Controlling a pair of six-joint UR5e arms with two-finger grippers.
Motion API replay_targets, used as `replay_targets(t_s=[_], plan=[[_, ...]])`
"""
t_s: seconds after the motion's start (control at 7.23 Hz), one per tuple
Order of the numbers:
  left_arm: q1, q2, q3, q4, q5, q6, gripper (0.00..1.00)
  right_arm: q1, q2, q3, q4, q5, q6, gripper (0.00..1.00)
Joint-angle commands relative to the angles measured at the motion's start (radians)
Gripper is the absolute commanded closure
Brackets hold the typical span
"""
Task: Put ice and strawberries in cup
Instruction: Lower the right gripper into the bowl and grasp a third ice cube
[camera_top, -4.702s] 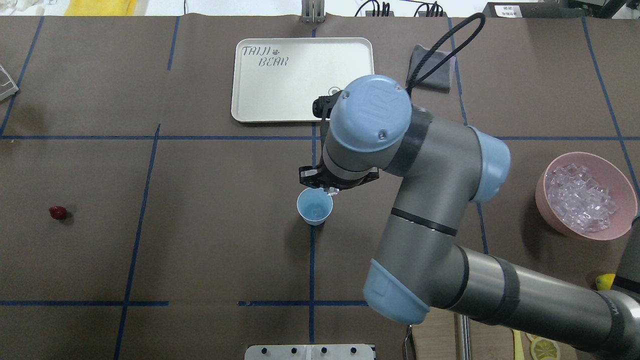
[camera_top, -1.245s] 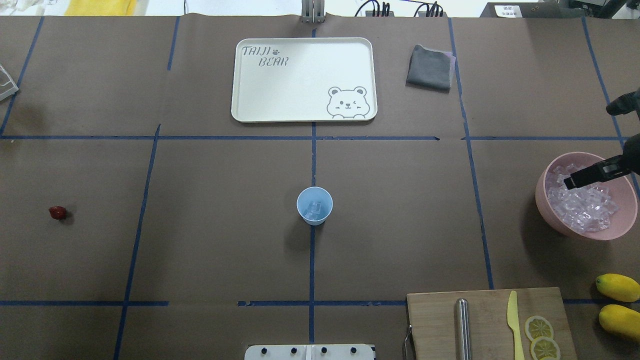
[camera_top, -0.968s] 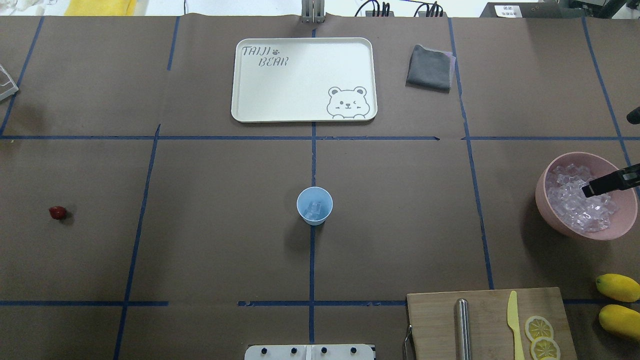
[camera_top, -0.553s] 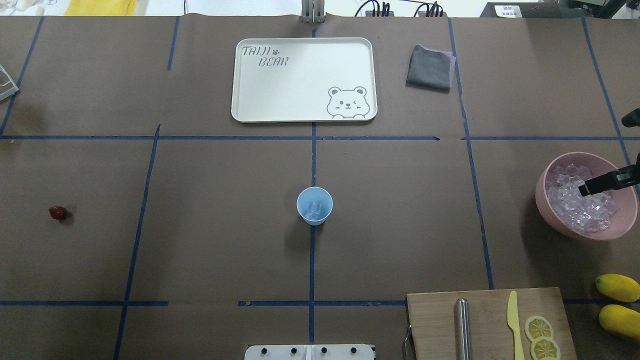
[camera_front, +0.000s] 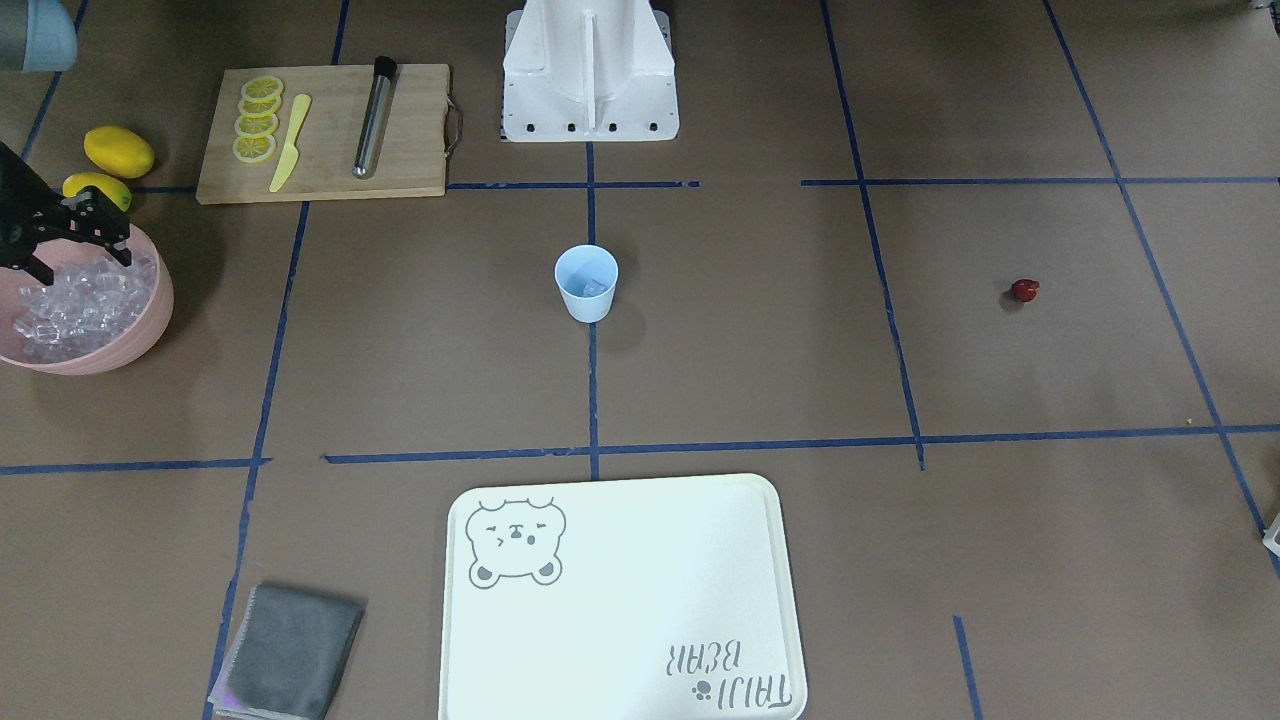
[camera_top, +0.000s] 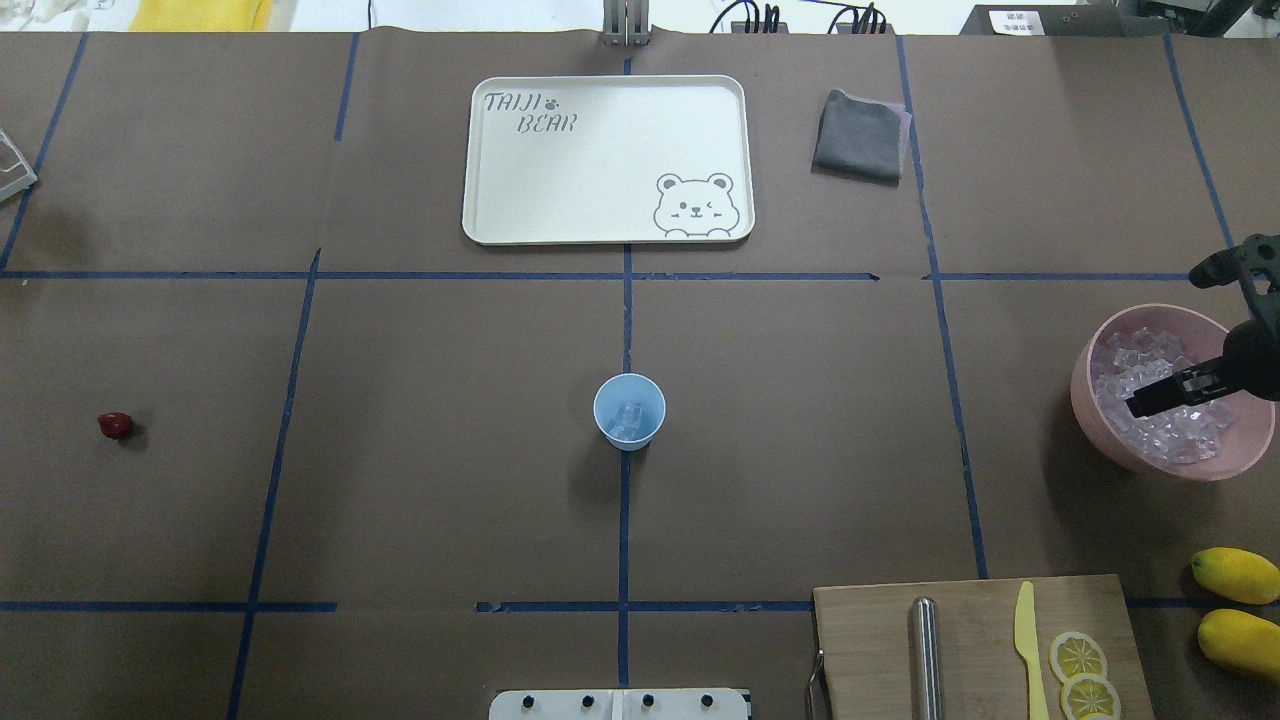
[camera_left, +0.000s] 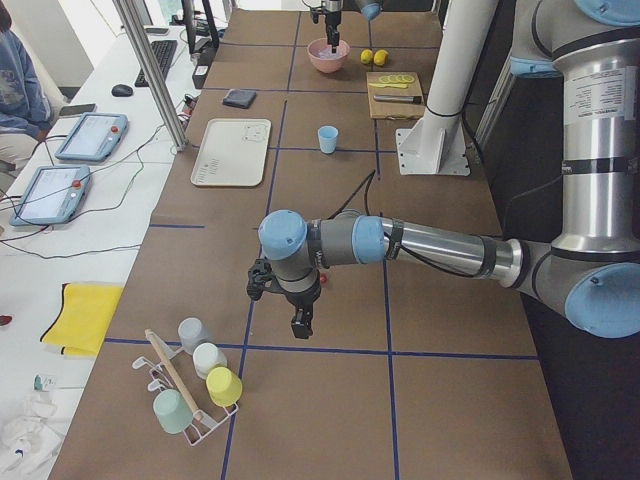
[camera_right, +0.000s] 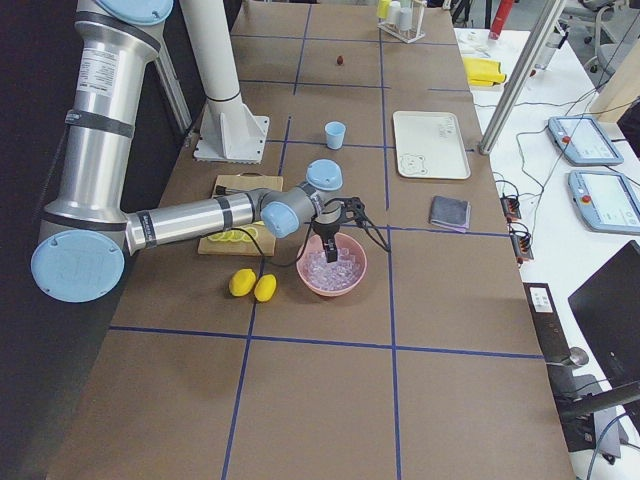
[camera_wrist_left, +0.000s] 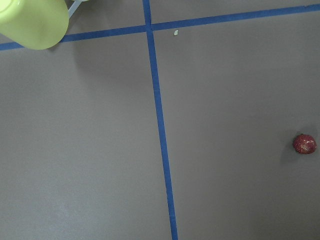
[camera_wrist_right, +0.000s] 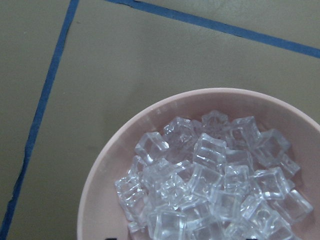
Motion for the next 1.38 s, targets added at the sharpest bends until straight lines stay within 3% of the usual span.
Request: replay_targets(t_s=[0.0, 0.97, 1.11, 1.24], plan=[[0.0, 0.0, 0.0, 0.0, 0.0, 0.0, 0.0, -0.017, 0.038, -0.035, 0.0, -0.006, 0.006, 0.19], [0.0, 0.0, -0.002, 0.0, -0.001, 0.0, 0.0, -0.018, 0.026, -0.041, -0.006, -0.005, 0.004, 0.29], [0.0, 0.0, -0.002, 0.0, -0.001, 0.0, 0.0, -0.02, 0.025, -0.041, -0.008, -0.005, 0.004, 0.34], [0.0, -0.002, -0.002, -0.002, -0.001, 0.0, 0.0, -0.02, 0.025, -0.041, -0.009, -0.005, 0.004, 0.47]])
